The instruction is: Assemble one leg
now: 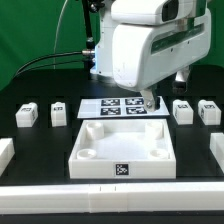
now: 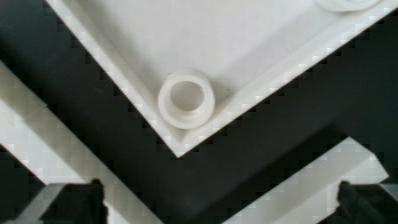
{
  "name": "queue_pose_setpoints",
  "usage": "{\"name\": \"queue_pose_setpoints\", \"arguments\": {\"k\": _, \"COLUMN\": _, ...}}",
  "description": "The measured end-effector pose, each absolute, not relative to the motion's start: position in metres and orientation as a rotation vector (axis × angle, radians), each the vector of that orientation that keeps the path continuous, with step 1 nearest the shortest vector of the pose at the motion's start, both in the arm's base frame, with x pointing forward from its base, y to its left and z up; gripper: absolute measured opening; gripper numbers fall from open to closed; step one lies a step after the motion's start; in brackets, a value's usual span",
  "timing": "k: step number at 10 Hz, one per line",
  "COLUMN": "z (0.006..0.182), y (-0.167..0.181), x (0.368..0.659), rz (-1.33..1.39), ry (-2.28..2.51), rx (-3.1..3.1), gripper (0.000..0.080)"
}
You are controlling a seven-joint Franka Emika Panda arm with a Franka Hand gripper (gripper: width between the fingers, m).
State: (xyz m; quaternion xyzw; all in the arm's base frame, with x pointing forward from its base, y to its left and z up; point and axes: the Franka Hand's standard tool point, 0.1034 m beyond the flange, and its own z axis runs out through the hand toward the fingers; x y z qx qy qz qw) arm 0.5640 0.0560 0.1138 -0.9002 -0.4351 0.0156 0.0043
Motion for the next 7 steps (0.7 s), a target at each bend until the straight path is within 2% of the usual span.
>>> {"name": "queue_pose_setpoints", "arguments": {"k": 7, "z": 0.1129, "y": 0.0560, "x": 0.5637, "rz": 0.051, "ry": -1.363, "rx": -2.820, "gripper": 0.0650}}
